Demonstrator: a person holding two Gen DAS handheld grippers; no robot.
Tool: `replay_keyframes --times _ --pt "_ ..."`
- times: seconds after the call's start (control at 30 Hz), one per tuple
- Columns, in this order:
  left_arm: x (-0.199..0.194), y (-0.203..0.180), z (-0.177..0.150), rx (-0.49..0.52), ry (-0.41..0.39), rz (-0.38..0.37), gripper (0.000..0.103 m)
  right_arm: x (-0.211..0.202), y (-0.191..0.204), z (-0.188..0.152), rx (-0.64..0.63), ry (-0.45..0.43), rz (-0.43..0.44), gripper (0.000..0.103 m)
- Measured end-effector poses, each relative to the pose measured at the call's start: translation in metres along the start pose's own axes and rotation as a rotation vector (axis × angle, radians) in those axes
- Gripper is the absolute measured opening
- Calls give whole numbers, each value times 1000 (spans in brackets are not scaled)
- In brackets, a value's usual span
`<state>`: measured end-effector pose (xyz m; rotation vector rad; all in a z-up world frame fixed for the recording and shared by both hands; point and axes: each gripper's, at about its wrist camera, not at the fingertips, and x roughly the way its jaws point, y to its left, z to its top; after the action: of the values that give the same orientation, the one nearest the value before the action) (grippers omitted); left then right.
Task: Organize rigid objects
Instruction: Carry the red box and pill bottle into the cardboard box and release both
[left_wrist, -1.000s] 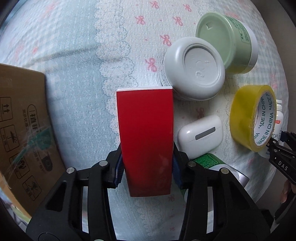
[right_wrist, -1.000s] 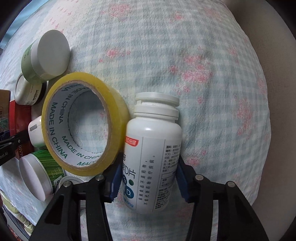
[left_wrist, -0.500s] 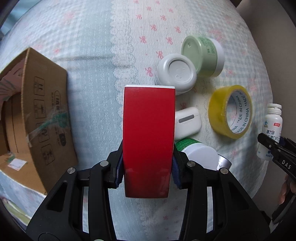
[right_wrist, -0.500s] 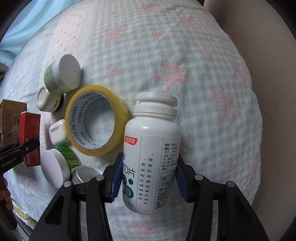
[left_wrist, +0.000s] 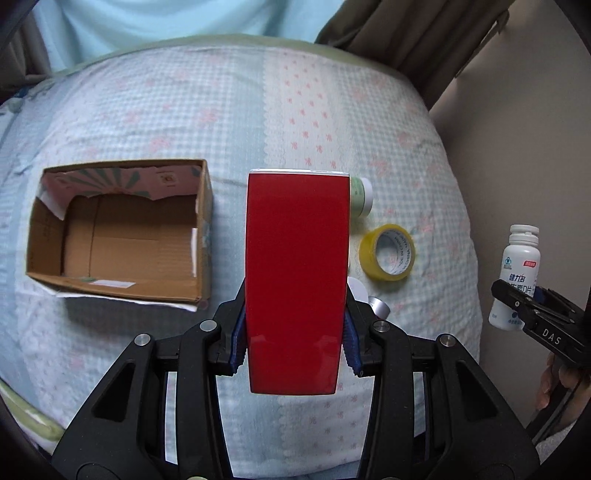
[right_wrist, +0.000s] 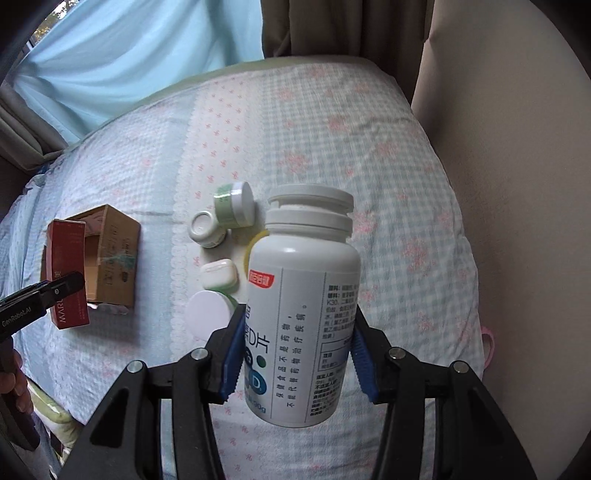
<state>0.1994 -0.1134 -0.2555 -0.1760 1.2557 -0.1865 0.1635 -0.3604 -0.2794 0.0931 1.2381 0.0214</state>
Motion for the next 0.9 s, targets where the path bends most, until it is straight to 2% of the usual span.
replay_keyframes --times 0.27,0.47,0.57,0.67,0.9 --pt "-97 50 8 8 -132 11 38 -66 81 6 -91 -109 70 47" --pt "-141 111 13 18 -178 0 38 -89 152 9 -122 -160 101 47" --pt "-149 148 18 31 -176 -21 38 -92 192 9 -112 -189 99 47" --pt "-151 186 23 55 -156 -39 38 -90 230 10 -50 -198 99 47" --pt "-128 264 41 141 -74 -20 38 -55 320 16 43 -141 141 47"
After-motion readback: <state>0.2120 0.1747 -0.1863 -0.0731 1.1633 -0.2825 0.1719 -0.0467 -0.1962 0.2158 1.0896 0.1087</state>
